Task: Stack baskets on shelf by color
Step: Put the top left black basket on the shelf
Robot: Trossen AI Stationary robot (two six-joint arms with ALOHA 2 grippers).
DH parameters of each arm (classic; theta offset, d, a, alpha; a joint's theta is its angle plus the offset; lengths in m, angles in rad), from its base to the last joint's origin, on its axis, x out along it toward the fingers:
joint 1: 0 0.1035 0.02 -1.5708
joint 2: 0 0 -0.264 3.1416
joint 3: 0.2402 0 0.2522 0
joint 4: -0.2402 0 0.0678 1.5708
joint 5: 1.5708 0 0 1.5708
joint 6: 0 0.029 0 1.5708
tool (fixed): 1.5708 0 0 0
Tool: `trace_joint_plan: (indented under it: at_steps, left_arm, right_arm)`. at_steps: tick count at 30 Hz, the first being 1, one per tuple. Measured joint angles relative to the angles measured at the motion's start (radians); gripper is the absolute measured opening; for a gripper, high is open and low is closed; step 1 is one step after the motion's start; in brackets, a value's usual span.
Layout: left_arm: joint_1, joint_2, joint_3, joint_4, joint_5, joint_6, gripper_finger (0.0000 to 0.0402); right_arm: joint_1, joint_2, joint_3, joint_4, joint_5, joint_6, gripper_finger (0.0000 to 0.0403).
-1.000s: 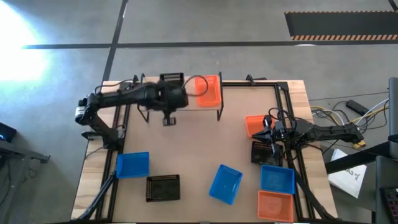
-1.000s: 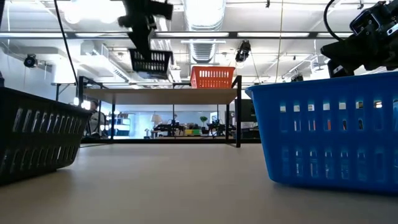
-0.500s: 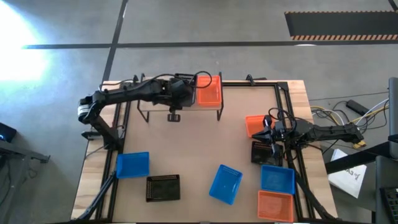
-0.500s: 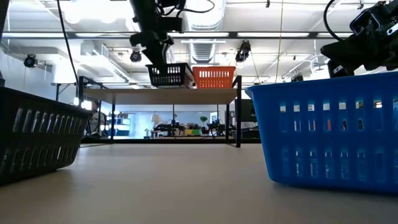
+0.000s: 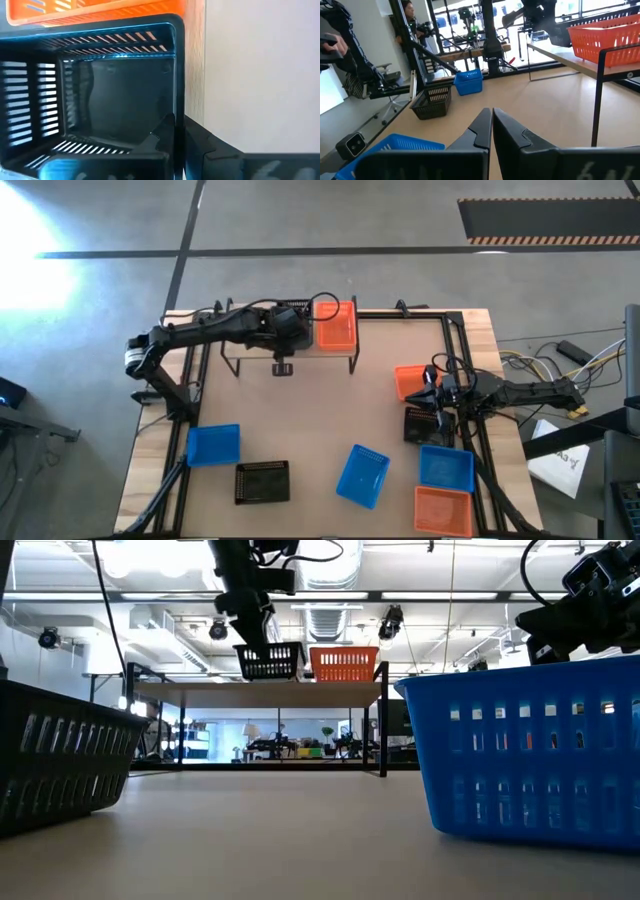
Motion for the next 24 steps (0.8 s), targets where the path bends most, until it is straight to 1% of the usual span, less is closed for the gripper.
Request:
trace_joint_plan:
  at_steps: [3,6,18,21,24]
  left_arm:
    - [0.0,0.0,0.0,0.015,0.002,-0.024,0.0003]
    - [0.0,0.0,0.0,0.022,0.003,-0.023,0.0014]
    - [0.0,-0.006,0.01,0.031,0.019,-0.023,0.0113]
    - [-0.007,-0.027,0.034,0.0,0.018,-0.035,0.013]
    - [-0.023,-0.055,0.054,-0.068,0.019,-0.099,0.0138]
  right_arm:
    - [0.0,0.0,0.0,0.0,0.0,0.0,0.0009]
    - [0.0,0.0,0.0,0.0,0.0,0.0,0.0009]
    - [0.0,0.0,0.0,0.0,0.0,0.0,0.0009]
    - [0.0,0.0,0.0,0.0,0.0,0.0,0.0009]
    - [0.0,0.0,0.0,0.0,0.0,0.0,0.0009]
